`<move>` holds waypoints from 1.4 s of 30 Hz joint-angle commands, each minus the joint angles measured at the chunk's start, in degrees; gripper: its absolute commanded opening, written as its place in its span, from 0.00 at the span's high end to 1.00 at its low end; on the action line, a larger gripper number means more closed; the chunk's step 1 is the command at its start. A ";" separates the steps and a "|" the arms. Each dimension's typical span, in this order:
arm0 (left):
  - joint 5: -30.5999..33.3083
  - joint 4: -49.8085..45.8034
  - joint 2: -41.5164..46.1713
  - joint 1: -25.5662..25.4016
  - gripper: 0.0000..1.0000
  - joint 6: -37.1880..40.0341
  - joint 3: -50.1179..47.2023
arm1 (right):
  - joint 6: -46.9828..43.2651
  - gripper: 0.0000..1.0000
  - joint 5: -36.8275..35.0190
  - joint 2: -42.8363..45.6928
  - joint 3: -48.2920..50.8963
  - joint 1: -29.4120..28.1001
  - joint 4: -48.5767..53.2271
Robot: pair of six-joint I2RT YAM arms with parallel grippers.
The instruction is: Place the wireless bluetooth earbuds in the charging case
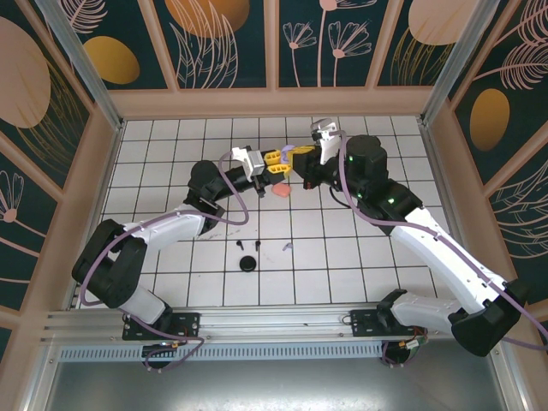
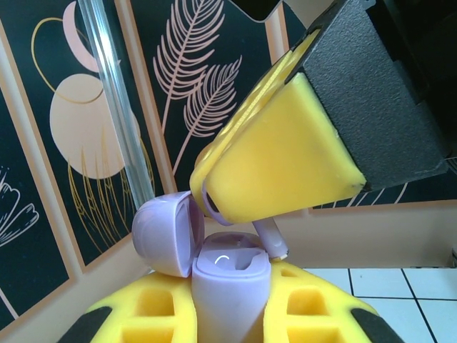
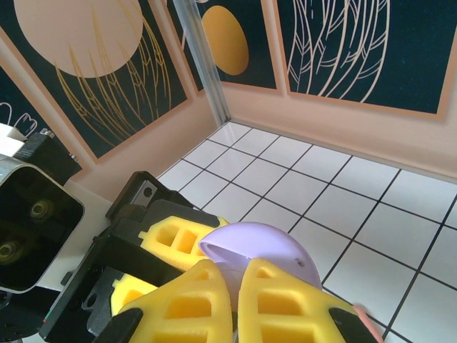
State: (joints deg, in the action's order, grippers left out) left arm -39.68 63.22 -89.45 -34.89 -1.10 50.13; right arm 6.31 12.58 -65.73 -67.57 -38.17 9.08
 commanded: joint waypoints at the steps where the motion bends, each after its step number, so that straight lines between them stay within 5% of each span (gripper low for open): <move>1: -1.90 2.61 -0.29 -0.35 1.00 -0.90 2.02 | 0.37 0.99 1.13 1.03 -0.81 0.56 -3.32; 42: -2.60 3.31 -0.46 -0.35 1.00 -3.38 3.82 | 1.24 1.00 4.93 -0.54 1.56 1.52 -3.95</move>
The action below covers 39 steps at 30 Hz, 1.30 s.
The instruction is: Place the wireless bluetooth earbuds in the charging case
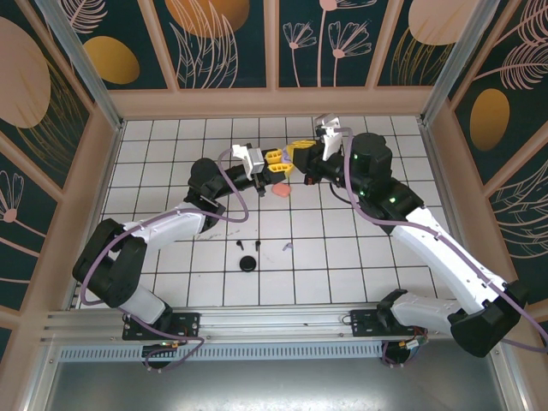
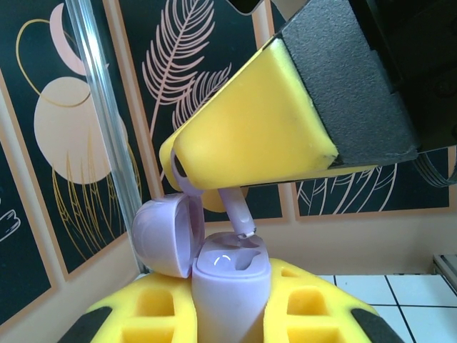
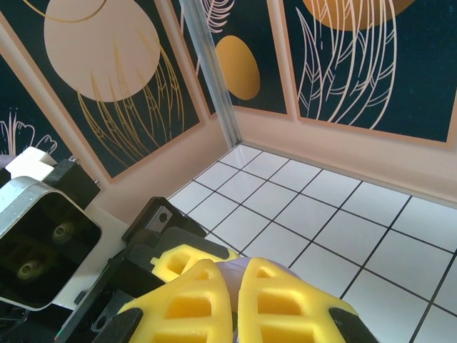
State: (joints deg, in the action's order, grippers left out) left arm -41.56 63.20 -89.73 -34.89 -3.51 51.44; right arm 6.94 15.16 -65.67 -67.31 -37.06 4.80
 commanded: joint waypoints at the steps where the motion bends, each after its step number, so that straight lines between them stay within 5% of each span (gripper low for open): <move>1: -0.67 3.40 -0.26 -0.35 1.00 -0.97 2.52 | 0.54 1.00 2.41 -0.60 1.37 0.38 0.45; 39: -0.71 4.73 -2.11 -0.33 1.00 -4.93 6.70 | -8.34 1.00 -2.30 -1.47 3.46 -2.74 8.03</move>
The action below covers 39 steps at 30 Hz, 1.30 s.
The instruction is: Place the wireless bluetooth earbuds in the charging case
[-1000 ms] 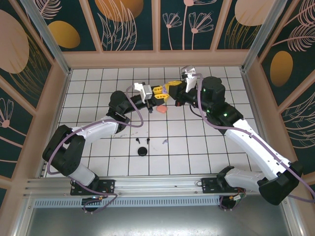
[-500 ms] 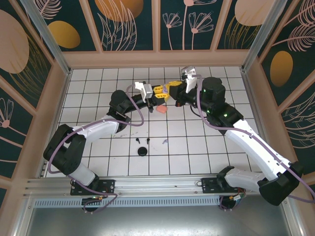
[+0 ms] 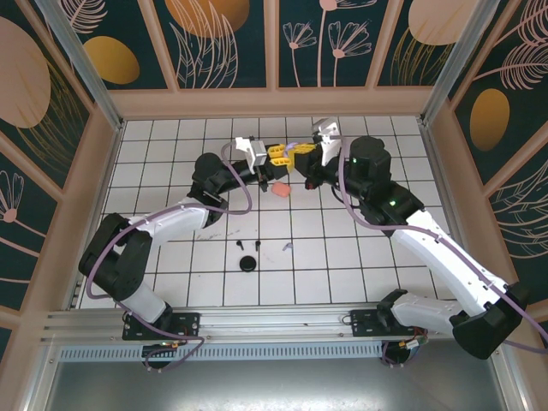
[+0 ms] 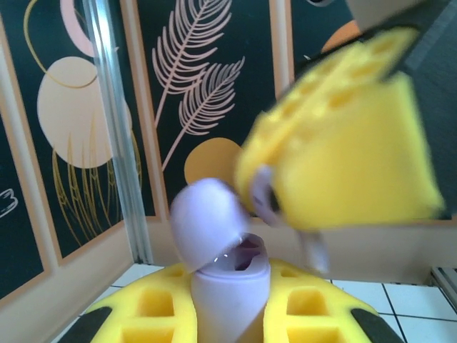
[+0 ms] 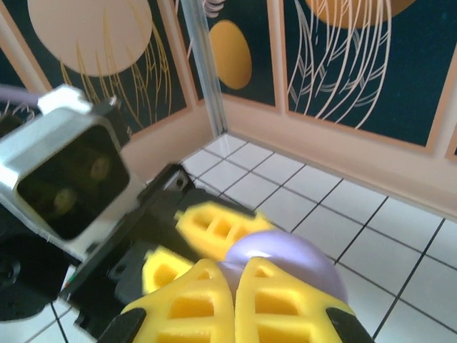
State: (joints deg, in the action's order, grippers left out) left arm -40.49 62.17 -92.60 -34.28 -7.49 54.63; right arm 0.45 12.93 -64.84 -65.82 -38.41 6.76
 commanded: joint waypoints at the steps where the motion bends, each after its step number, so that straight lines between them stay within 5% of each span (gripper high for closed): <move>1: -1.94 5.94 0.75 -0.93 1.00 -1.04 3.38 | -1.91 1.00 -0.46 -2.56 2.14 -1.55 5.98; 21: -4.07 5.83 2.17 -0.96 1.00 0.22 -1.05 | -0.01 1.00 -2.55 -6.64 -7.42 2.06 2.99; 39: -0.45 5.32 4.52 -0.91 1.00 1.20 -4.19 | 1.56 1.00 3.17 -5.84 -15.43 4.09 5.21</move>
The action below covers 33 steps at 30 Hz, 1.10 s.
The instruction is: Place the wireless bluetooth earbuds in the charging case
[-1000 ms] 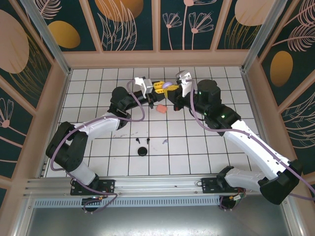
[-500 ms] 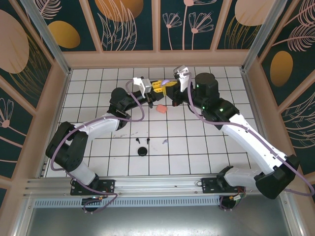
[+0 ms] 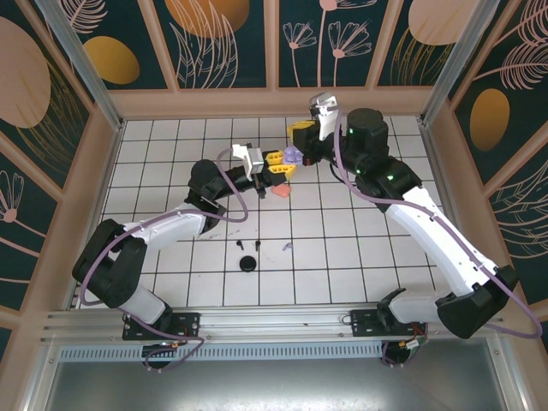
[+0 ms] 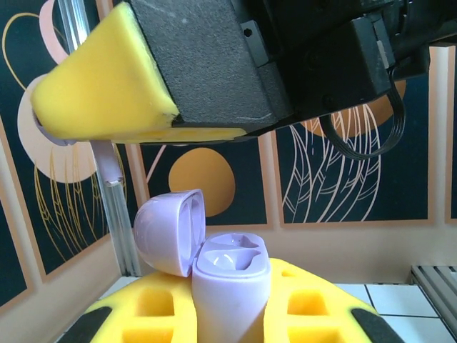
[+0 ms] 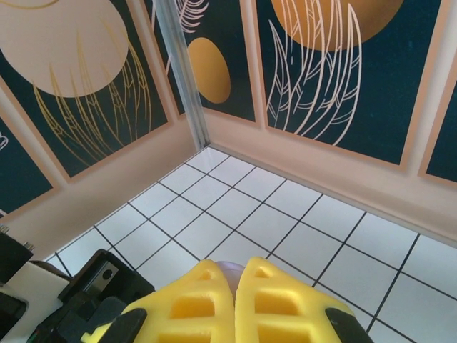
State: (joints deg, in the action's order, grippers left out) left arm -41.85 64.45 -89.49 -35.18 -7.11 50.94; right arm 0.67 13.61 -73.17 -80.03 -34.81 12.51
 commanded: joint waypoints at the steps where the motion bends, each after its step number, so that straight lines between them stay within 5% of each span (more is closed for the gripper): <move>1: 2.78 3.22 1.43 -0.04 1.00 0.71 -0.57 | 1.59 1.00 3.50 3.36 -0.74 0.45 -0.72; 12: 10.78 3.75 0.99 -0.02 1.00 -2.65 1.36 | 6.62 1.00 7.55 8.96 6.94 0.44 -6.78; 26: 27.51 1.55 5.66 0.02 1.00 -3.10 -4.22 | 20.25 1.00 -6.94 9.43 23.19 0.53 2.59; 33: 31.82 -7.14 10.79 0.02 1.00 -4.41 -6.26 | 29.59 1.00 -9.38 5.94 30.71 0.62 7.70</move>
State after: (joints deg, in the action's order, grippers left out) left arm -12.97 60.75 -81.03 -35.18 -9.96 45.30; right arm 24.34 6.20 -65.84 -50.57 -34.52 17.47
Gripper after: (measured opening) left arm 0.175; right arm 0.052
